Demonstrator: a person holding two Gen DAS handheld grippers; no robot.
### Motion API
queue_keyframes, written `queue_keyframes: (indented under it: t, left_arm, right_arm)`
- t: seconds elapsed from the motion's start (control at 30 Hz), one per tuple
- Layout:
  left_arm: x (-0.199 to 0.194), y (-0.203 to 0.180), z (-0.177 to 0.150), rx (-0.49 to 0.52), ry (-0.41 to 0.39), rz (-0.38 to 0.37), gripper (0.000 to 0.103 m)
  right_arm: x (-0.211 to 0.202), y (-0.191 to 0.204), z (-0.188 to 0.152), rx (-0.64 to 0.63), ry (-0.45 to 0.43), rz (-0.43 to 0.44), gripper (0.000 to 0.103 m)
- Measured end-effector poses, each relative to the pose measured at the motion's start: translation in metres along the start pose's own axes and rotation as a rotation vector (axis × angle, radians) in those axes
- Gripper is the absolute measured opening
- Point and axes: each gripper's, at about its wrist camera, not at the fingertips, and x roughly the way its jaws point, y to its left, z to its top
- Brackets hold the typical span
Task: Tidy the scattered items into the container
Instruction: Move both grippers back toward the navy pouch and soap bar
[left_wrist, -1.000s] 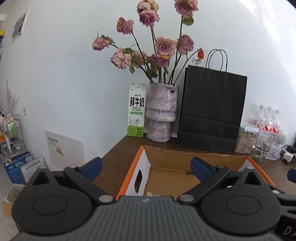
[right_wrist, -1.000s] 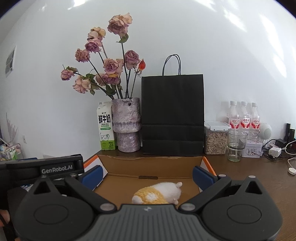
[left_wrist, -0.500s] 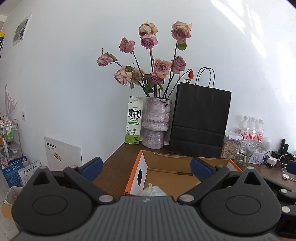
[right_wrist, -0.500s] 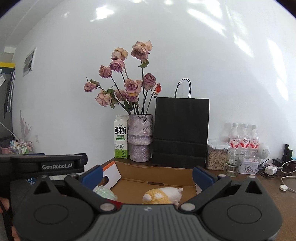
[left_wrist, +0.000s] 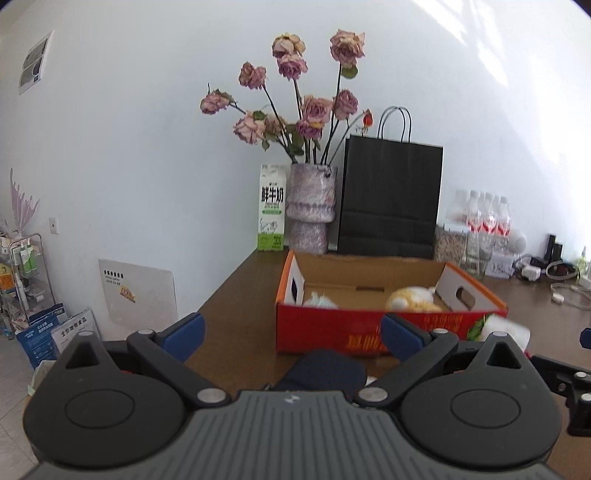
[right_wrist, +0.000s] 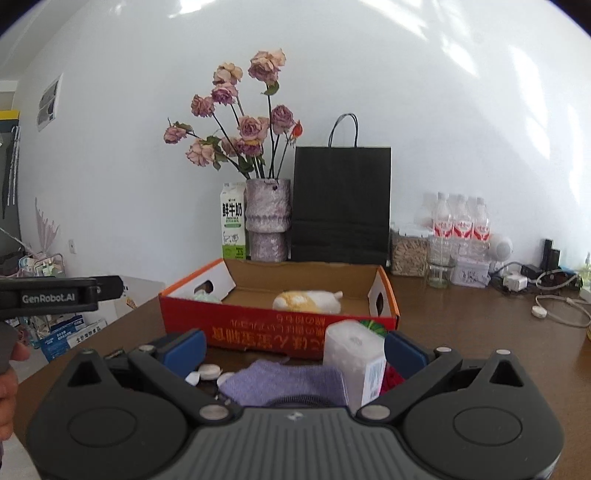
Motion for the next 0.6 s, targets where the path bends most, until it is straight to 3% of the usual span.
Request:
queue_keyframes:
  t: [0.13, 0.27, 0.4, 0.6]
  left_arm:
    - [-0.004, 0.007, -0.018, 0.011, 0.051, 0.027, 0.103]
    - [-0.013, 0.015, -0.039, 0.016, 0.071, -0.01, 0.103]
    - [-0.014, 0.022, -0.053, 0.007, 0.123, 0.003, 0.103]
    - [-0.015, 0.021, -0.053, 0.016, 0.122, 0.003, 0.103]
  right_arm:
    - [-0.007, -0.011, -0.028, 0.034, 0.088, -0.03, 0.103]
    - [-0.016, -0.02, -0.05, 0.043, 0.147, -0.074, 0.103]
    - [-0.018, -0.031, -0.069, 0.055, 0.213, -0.106, 0.103]
    - [-0.015, -0.036, -0.072, 0.097, 0.221, -0.1, 0.103]
